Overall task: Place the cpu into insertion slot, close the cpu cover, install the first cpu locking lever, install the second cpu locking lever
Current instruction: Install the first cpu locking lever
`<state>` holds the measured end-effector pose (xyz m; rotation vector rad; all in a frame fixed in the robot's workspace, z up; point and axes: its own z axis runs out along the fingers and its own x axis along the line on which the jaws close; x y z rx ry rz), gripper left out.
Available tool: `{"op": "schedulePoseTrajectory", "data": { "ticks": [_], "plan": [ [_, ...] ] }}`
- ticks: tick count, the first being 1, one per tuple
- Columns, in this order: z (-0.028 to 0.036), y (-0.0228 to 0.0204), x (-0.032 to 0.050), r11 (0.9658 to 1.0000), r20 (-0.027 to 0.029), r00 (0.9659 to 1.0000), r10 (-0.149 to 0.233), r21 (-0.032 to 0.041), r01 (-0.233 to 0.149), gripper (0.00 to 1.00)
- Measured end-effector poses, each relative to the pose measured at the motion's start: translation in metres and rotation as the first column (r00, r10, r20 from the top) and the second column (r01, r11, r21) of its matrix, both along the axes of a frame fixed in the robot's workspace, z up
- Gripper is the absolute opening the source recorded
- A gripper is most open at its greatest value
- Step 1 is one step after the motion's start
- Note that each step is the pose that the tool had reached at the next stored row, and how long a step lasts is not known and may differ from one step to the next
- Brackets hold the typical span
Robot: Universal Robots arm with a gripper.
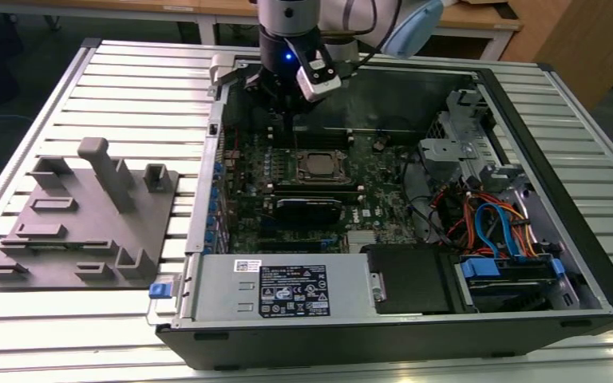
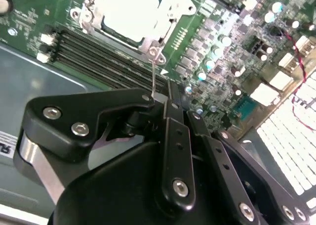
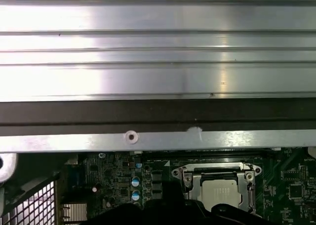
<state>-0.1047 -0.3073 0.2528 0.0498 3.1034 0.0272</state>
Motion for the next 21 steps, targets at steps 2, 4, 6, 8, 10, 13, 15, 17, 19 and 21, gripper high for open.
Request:
{"op": "schedulePoseTrajectory", "data": {
  "ticks": [2, 4, 6, 8, 10, 13, 15, 17, 19, 21],
  "plan": [
    [0.0, 0.0, 0.0032, 1.0, 0.0, 1.0, 0.0, -0.0001, 0.0, 0.1],
    [0.0, 0.0, 0.006, 1.0, -0.0001, 1.0, 0.0, -0.0001, 0.0, 0.1],
    [0.0, 0.0, 0.0084, 1.0, 0.0, 1.0, 0.0, 0.0, 0.0, 0.1],
    [0.0, 0.0, 0.0112, 1.0, 0.0, 1.0, 0.0, -0.0001, 0.0, 0.1],
    [0.0001, -0.0001, 0.0124, 1.0, -0.0001, 1.0, 0.0, -0.0001, 0.0, 0.1],
    [0.0, 0.0, 0.0141, 1.0, 0.0, 1.0, 0.0, -0.0001, 0.0, 0.1],
    [0.0, 0.0, 0.0156, 1.0, 0.0, 1.0, 0.0, 0.0, 0.0, 0.1],
    [0.0, 0.0, 0.0159, 1.0, 0.0, 1.0, 0.0, -0.0001, 0.0, 0.1],
    [0.0, 0.0, 0.0161, 1.0, 0.0, 1.0, 0.0, 0.0, 0.0, 0.1],
    [0.0, 0.0, 0.0163, 1.0, 0.0, 1.0, 0.0, -0.0001, 0.0, 0.1]
  ]
}}
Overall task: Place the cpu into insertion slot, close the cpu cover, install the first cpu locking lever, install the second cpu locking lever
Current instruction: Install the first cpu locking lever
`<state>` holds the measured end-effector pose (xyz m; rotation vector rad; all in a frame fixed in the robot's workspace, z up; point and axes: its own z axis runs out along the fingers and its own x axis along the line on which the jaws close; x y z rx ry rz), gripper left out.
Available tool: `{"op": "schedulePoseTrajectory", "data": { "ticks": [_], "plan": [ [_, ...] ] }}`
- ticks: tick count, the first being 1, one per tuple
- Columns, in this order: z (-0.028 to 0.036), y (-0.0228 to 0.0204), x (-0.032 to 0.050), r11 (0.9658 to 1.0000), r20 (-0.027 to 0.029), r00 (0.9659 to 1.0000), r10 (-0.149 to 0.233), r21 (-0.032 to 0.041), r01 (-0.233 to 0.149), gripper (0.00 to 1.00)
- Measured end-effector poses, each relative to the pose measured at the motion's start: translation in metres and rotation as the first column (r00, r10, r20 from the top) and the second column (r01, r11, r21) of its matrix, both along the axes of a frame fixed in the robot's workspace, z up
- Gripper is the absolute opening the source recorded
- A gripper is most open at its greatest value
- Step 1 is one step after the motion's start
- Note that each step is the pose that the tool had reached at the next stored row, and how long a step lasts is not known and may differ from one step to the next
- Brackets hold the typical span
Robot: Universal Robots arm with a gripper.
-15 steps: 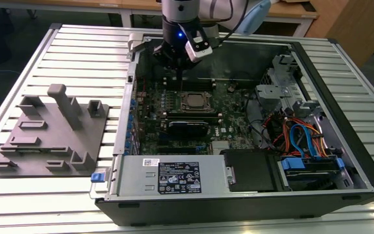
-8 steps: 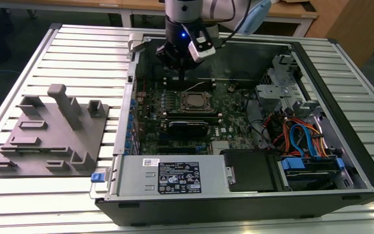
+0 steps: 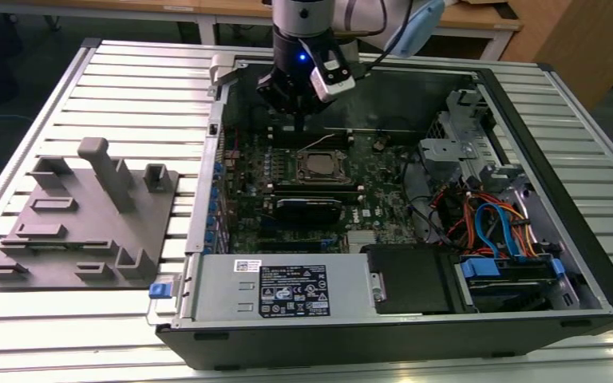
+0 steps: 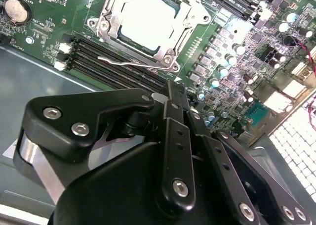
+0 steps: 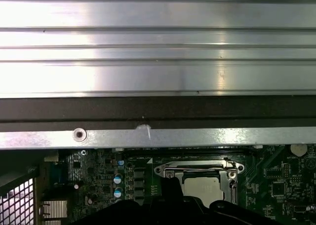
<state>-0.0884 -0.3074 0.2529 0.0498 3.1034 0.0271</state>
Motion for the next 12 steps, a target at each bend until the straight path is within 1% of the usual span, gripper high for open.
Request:
{"op": "schedulePoseTrajectory", "data": {
  "ticks": [11, 12],
  "plan": [
    [0.0, 0.0, 0.0007, 1.0, 0.0, 1.0, 0.0, 0.0, 0.0, 0.1],
    [0.0, 0.0, 0.0007, 1.0, 0.0002, 1.0, 0.0, 0.0045, 0.0, 0.1]
  ]
}}
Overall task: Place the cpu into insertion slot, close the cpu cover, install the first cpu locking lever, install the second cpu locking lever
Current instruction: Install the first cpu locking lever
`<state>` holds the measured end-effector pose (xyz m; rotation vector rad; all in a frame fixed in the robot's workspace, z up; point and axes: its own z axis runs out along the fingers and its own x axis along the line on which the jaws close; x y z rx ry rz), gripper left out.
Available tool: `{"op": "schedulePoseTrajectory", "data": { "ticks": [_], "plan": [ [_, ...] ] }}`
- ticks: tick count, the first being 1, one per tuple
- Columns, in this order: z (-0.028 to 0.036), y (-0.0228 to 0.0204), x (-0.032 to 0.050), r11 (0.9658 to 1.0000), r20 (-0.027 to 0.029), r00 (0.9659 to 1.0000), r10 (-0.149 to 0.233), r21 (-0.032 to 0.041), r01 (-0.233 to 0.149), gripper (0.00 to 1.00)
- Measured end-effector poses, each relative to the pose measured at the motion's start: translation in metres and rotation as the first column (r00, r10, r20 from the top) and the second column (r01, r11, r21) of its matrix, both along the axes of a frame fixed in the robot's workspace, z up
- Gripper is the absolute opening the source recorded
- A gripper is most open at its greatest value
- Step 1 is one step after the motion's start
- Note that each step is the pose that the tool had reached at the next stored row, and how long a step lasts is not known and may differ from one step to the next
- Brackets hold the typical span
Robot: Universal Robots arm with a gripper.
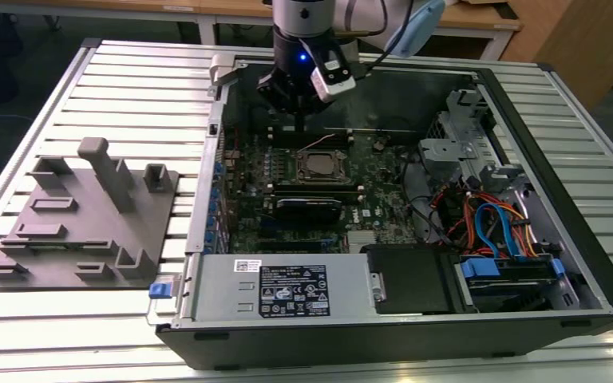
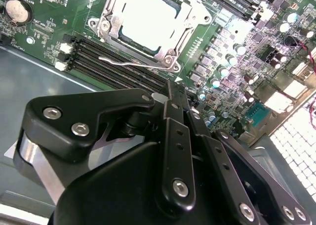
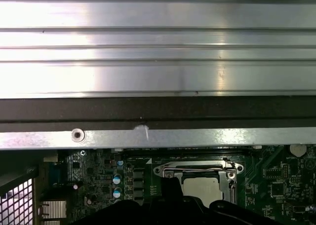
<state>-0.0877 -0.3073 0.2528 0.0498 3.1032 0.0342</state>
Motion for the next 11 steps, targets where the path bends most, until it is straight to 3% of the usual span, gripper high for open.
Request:
{"op": "schedulePoseTrajectory", "data": {
  "ticks": [2, 3, 11],
  "plan": [
    [-0.0001, -0.0005, 0.0, 0.9994, -0.0002, 1.0, 0.0, 0.0349, 0.0, 0.1],
    [-0.0004, -0.0009, -0.0001, 0.999, -0.0001, 1.0, -0.001, 0.0443, 0.001, 0.1],
    [-0.0064, -0.0027, 0.0006, 0.9986, -0.0001, 0.9996, -0.028, 0.0446, 0.027, 0.1]
  ]
}}
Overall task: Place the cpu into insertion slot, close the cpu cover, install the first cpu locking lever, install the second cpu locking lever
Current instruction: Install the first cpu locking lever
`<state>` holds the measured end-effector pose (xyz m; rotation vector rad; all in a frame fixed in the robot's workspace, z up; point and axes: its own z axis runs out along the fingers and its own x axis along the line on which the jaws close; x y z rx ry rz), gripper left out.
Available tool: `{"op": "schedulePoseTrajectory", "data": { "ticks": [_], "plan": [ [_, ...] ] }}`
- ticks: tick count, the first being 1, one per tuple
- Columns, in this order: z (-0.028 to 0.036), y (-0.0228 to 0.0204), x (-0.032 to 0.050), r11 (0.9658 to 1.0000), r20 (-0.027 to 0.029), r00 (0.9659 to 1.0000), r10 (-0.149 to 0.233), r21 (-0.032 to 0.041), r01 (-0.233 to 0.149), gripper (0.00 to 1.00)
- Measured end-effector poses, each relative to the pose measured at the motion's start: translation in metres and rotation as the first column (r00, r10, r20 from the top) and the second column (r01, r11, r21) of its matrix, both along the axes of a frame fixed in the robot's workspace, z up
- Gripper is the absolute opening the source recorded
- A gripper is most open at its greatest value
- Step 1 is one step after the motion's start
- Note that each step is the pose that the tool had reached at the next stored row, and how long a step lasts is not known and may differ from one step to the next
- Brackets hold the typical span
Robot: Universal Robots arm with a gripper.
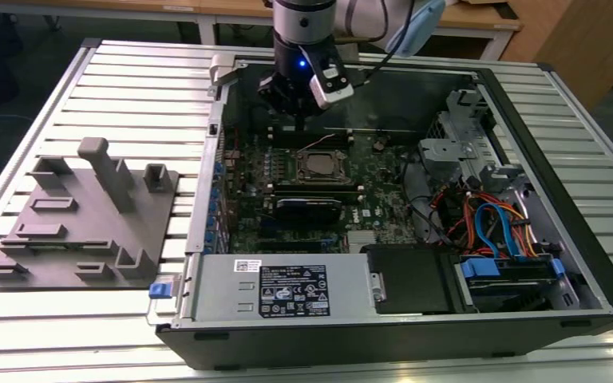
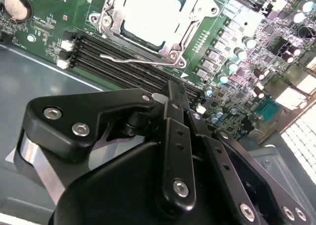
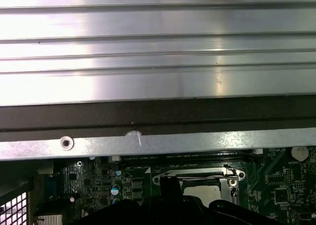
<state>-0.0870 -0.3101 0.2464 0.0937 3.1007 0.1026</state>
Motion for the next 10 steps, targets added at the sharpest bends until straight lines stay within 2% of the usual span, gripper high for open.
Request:
{"op": "schedulePoseTrajectory", "data": {
  "ticks": [10],
  "plan": [
    [-0.0006, 0.0, 0.0, 1.0, 0.0, 1.0, 0.0, 0.0, 0.0, 0.1]
  ]
}}
